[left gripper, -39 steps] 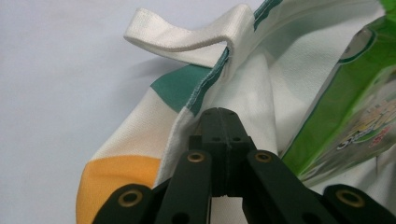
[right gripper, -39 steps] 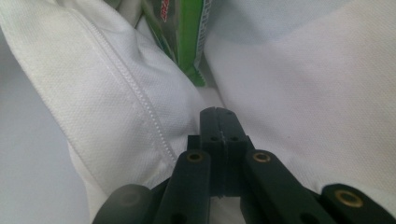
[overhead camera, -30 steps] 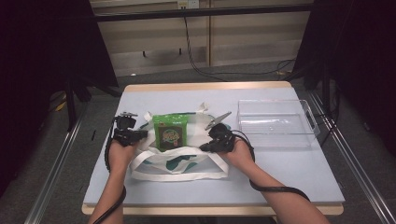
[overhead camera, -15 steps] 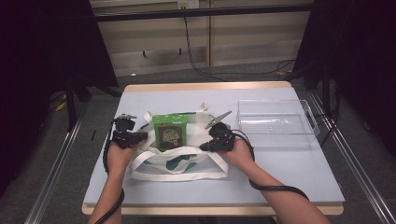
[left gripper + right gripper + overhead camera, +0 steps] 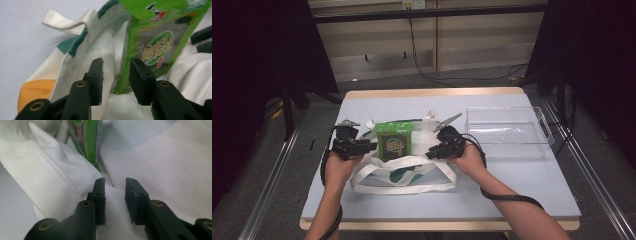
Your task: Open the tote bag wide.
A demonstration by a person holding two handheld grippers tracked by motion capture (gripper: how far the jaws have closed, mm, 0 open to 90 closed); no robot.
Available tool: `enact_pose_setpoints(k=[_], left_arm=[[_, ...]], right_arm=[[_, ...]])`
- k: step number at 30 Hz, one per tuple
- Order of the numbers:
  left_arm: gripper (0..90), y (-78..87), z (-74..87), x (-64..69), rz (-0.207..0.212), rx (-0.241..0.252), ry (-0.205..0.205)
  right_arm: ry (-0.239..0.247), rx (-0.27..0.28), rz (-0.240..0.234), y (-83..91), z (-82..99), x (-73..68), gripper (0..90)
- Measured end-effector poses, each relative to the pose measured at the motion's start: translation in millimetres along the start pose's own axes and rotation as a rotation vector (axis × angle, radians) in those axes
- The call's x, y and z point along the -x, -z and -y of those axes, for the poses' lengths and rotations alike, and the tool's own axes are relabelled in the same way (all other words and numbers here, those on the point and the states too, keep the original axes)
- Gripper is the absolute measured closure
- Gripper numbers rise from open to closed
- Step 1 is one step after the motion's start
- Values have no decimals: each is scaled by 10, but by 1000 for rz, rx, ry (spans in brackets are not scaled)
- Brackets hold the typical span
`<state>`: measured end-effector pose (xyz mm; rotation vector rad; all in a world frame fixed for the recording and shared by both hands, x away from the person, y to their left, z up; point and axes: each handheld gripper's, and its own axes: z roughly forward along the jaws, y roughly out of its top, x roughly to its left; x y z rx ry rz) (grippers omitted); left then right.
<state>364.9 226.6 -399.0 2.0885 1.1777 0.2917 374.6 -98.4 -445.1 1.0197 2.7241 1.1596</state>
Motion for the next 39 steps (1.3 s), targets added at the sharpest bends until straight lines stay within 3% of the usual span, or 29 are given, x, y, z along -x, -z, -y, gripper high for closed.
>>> enact_pose_setpoints(k=[3,7,13,15,20,22,24,28,30,32,34,36,39], left_arm=[[554,58,-20,61,5,-7,-21],[481,107,5,98,28,15,-3],[371,149,77,110,15,29,3],[349,151,92,111,40,32,26],[293,158,71,133,39,27,7],[270,165,65,155,24,23,12],[239,177,57,155,27,19,-16],[221,179,47,184,35,28,-4],[212,182,37,202,22,21,-31],[208,166,32,228,32,30,-18],[199,153,28,235,37,17,-34],[192,134,32,245,42,28,-19],[173,113,43,240,44,18,-32]], right_arm=[[-14,8,-1,38,-23,22,588],[-15,6,2,74,-75,23,509],[19,-1,-6,115,-165,16,407],[24,-6,-6,134,-207,3,385],[53,-16,-15,133,-334,-22,314],[61,-21,-22,124,-380,-40,307],[65,-27,-24,114,-423,-49,304],[92,-36,-29,88,-508,-47,270],[103,-35,-37,79,-549,-49,268],[112,-34,-46,69,-591,-54,267],[116,-34,-49,55,-629,-62,256],[120,-39,-44,28,-666,-70,236],[138,-52,-49,-16,-727,-89,248]])
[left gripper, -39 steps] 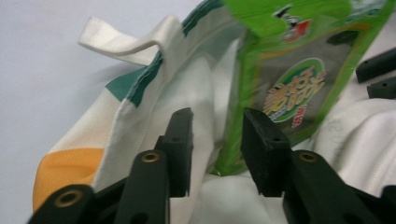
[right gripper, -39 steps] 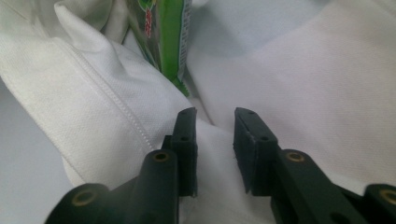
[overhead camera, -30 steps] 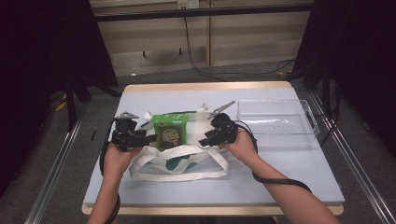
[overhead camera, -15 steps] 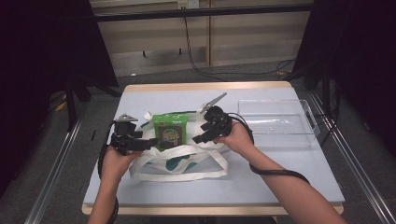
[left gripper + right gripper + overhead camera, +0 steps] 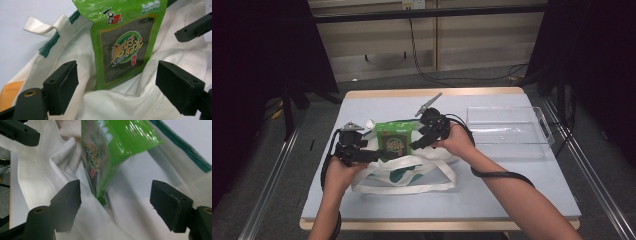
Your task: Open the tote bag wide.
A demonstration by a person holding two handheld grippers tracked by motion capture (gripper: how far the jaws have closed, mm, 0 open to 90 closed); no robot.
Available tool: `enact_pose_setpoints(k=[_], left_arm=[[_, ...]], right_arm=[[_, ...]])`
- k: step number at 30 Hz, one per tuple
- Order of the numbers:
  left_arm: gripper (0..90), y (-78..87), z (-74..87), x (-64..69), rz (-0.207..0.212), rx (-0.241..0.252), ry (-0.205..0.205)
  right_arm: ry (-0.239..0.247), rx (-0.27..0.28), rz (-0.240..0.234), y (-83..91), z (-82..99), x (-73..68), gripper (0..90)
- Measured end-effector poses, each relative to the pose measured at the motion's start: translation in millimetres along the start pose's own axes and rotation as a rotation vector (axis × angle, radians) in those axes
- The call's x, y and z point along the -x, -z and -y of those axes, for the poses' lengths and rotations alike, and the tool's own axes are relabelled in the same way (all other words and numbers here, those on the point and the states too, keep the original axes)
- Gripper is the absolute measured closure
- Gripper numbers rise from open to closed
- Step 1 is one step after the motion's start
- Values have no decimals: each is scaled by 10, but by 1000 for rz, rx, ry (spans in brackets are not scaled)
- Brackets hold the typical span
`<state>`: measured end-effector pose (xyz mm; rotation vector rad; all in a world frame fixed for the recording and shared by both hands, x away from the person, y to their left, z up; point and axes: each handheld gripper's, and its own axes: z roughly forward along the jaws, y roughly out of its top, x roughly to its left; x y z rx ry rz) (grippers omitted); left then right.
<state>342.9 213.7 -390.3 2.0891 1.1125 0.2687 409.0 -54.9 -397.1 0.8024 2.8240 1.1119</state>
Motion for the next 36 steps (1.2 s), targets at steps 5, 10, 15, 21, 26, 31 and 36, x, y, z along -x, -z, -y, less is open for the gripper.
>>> enact_pose_setpoints(k=[5,10,15,21,26,31,36], left_arm=[[188,-44,16,23,14,-1,6],[186,-66,34,17,16,-18,-12],[195,-71,41,17,16,-4,8],[198,-87,56,4,6,-14,6],[202,-72,64,-29,18,-22,7],[212,-46,62,-40,17,-9,12],[220,-50,70,-49,11,-4,19]], right_arm=[[16,3,-5,-42,-83,-43,324],[-11,-18,5,-84,-136,-46,372],[-3,-5,-3,-81,-194,-24,405],[5,6,-11,-96,-231,-19,471],[5,13,-8,-132,-236,-31,553],[7,34,-32,-121,-239,-28,644],[32,27,-31,-101,-223,-60,712]])
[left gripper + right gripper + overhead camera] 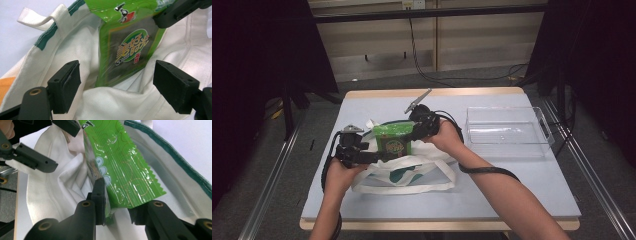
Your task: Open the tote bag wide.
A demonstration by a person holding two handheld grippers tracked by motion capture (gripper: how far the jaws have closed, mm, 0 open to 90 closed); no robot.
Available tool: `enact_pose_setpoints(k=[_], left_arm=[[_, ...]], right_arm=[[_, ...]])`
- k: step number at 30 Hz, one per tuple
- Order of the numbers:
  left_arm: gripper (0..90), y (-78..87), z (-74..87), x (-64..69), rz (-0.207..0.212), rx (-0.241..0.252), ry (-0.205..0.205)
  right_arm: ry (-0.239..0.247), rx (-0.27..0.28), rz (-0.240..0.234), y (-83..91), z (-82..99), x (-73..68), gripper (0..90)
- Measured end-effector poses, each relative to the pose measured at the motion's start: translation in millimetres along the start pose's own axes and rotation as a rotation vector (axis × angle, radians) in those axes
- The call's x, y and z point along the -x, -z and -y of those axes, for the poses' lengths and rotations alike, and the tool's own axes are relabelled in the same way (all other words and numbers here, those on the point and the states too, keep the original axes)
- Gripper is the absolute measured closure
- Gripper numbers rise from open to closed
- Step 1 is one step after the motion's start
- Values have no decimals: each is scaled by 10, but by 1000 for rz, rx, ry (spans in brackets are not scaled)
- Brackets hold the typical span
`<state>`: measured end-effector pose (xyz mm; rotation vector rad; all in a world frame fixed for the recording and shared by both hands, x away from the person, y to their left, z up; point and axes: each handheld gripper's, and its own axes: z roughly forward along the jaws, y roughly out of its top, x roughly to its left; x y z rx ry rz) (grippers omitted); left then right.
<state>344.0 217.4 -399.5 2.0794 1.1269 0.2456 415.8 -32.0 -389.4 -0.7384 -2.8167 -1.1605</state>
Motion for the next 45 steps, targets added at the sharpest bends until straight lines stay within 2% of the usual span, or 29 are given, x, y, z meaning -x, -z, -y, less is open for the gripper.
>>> enact_pose_setpoints(k=[5,9,10,12,16,20,21,23,24,25,27,29,30,32,35,36,37,38,39,40,42,45], left_arm=[[232,16,-6,-4,-4,10,1],[280,30,-17,1,-10,32,9],[301,40,-20,-14,-14,35,-1],[325,59,-23,-23,-15,44,12],[448,70,-37,-35,-15,78,27],[579,75,-85,-23,-33,93,17],[629,75,-97,-26,-33,80,-3],[659,46,-120,-5,-39,98,19],[680,33,-130,-11,-39,92,10],[681,5,-139,-9,-34,102,28],[733,-7,-146,-17,-37,100,23],[738,-45,-160,-12,-33,118,40],[738,-48,-168,-13,-37,110,30],[736,-77,-182,14,-42,123,34],[728,-94,-212,19,-49,109,3],[725,-95,-222,23,-47,113,4],[729,-113,-231,46,-44,129,25],[743,-102,-242,40,-49,109,-14],[738,-106,-248,44,-55,110,-24],[735,-116,-255,53,-62,115,-15],[733,-133,-264,50,-49,112,-11],[748,-157,-277,111,-54,106,-41]], right_arm=[[6,7,-12,44,56,-1,728],[11,6,-5,88,99,-11,731],[22,4,-10,101,107,-12,731],[27,11,-6,121,135,-26,731],[23,29,-12,160,212,-21,731],[13,32,-9,193,259,-13,731],[14,33,-12,195,265,-13,731],[18,36,-11,196,272,-22,730],[26,37,-12,197,272,-21,730],[34,36,-11,199,272,-22,730],[35,32,-9,203,274,-29,730],[41,30,-6,208,276,-33,729],[43,28,-7,211,279,-33,727],[43,24,-11,217,288,-36,725],[47,21,-13,222,293,-46,723],[54,13,-10,226,294,-46,723],[61,10,-8,230,296,-49,721],[69,7,-12,235,298,-51,719],[71,3,-8,243,305,-57,719],[77,1,-10,251,312,-59,720],[73,0,-8,261,329,-71,719],[83,-2,-8,271,351,-74,718]])
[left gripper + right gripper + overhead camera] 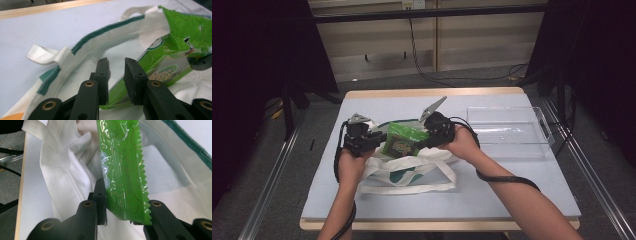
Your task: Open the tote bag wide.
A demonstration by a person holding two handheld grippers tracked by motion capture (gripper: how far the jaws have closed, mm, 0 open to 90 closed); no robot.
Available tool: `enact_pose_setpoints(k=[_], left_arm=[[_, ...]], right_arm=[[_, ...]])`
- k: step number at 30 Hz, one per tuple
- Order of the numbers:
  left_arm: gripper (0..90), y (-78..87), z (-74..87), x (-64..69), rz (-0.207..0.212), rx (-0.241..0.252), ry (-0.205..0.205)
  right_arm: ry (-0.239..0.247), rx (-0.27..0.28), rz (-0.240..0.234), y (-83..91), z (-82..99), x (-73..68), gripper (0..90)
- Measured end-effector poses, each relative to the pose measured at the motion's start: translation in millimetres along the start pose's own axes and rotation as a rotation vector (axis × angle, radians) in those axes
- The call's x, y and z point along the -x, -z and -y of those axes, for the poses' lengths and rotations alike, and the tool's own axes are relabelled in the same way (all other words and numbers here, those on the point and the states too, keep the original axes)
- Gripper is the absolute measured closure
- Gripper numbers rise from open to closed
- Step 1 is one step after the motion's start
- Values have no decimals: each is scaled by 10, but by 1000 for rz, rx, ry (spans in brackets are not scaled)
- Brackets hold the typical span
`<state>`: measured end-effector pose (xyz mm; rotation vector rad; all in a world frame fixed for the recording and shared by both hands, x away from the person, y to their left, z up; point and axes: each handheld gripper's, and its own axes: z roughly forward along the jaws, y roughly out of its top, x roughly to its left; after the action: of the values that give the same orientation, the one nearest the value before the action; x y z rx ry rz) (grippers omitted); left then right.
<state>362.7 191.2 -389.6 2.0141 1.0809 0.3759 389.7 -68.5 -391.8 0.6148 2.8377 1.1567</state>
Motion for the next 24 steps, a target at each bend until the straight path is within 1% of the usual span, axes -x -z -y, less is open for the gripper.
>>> enact_pose_setpoints(k=[1,2,3,4,5,6,7,10,11,13,14,16,17,18,19,21,22,23,24], left_arm=[[748,3,-6,12,0,-1,-3],[758,11,-16,13,21,-5,-7],[760,14,-24,25,33,2,-7],[757,10,-34,53,35,4,-10],[757,8,-46,79,36,2,-21],[757,1,-53,103,35,9,-21],[757,-4,-58,116,27,8,-25],[752,-5,-54,108,39,8,-21],[751,-3,-51,106,39,8,-22],[743,6,-40,112,41,9,-24],[739,11,-34,117,40,14,-25],[714,22,-24,118,33,12,-29],[701,31,-18,108,32,7,-30],[668,33,-8,103,28,6,-28],[623,33,3,101,14,8,-28],[559,53,36,71,12,6,-29],[519,59,54,65,-3,12,-13],[458,70,69,55,-16,8,-1],[413,85,85,40,-24,-1,-1]], right_arm=[[-5,-5,3,4,6,0,711],[-10,-4,-2,8,13,2,697],[-16,-7,-8,7,18,3,676],[-21,-8,-5,5,20,2,635],[-28,-2,-13,5,21,0,626],[-36,-1,-21,3,17,-4,624],[-35,-2,-12,-5,11,-10,625],[-34,-26,0,-26,6,-16,654],[-47,-23,3,-30,11,-10,647],[-49,-22,-15,-35,11,-4,616],[-51,-29,-18,-41,9,-7,638],[-31,-52,-6,-51,4,-15,659],[-33,-55,-7,-51,4,-14,673],[-38,-61,-6,-48,6,-13,683],[-40,-64,-2,-43,8,-6,689],[-45,-75,-3,-39,15,5,702],[-45,-82,1,-33,18,9,707],[-43,-88,-1,-24,21,13,710],[-40,-90,2,-18,25,18,714]])
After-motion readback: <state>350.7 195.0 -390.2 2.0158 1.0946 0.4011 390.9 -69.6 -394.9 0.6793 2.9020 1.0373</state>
